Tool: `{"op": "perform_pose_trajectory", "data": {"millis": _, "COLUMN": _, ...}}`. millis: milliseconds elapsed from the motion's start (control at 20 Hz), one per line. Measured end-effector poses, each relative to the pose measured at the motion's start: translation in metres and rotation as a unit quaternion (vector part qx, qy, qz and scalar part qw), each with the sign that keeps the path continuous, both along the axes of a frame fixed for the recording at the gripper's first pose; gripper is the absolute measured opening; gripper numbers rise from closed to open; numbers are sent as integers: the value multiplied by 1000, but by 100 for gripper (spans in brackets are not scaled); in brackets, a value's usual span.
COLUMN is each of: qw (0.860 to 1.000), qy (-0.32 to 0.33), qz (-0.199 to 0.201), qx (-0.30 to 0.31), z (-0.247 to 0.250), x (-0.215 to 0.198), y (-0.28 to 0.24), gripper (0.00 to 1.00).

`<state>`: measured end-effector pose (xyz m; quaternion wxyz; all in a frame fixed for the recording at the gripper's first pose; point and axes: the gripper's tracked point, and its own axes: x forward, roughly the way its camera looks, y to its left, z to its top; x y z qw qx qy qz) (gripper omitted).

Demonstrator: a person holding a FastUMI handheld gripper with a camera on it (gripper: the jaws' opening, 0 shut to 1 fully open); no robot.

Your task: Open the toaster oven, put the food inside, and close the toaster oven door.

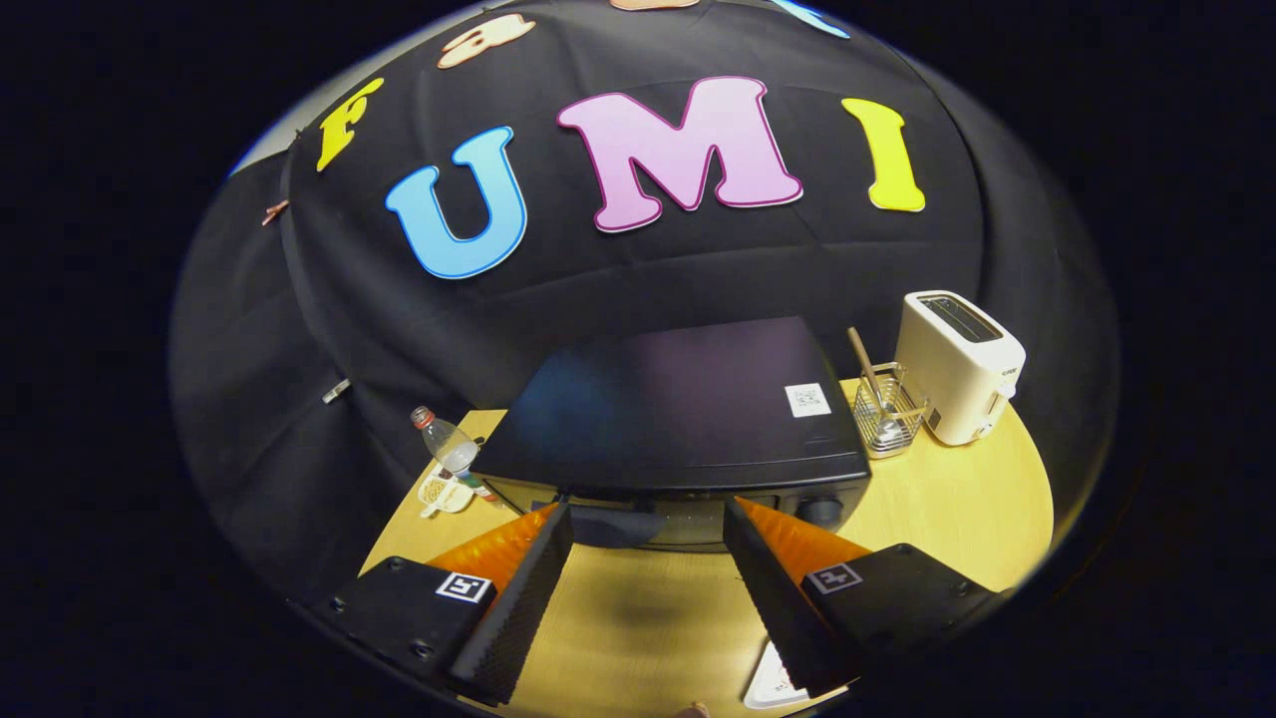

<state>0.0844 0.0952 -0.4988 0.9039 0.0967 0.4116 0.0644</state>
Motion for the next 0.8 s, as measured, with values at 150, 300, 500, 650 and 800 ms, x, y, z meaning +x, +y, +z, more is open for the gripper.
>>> {"op": "perform_pose_trajectory", "data": {"millis": 150, "qw": 1000, "qy": -11, "qz": -9, "qx": -26, "z": -13, "x": 13, "y": 24, "gripper": 98}}
{"op": "perform_pose_trajectory", "data": {"millis": 300, "qw": 999, "qy": -7, "qz": -14, "qx": -50, "z": -37, "x": 22, "y": 40, "gripper": 98}}
{"op": "perform_pose_trajectory", "data": {"millis": 500, "qw": 996, "qy": -9, "qz": -21, "qx": -90, "z": -50, "x": 23, "y": 48, "gripper": 97}}
{"op": "perform_pose_trajectory", "data": {"millis": 650, "qw": 993, "qy": -13, "qz": -17, "qx": -113, "z": -51, "x": 13, "y": 45, "gripper": 98}}
{"op": "perform_pose_trajectory", "data": {"millis": 800, "qw": 994, "qy": -7, "qz": -25, "qx": -109, "z": -55, "x": 4, "y": 44, "gripper": 99}}
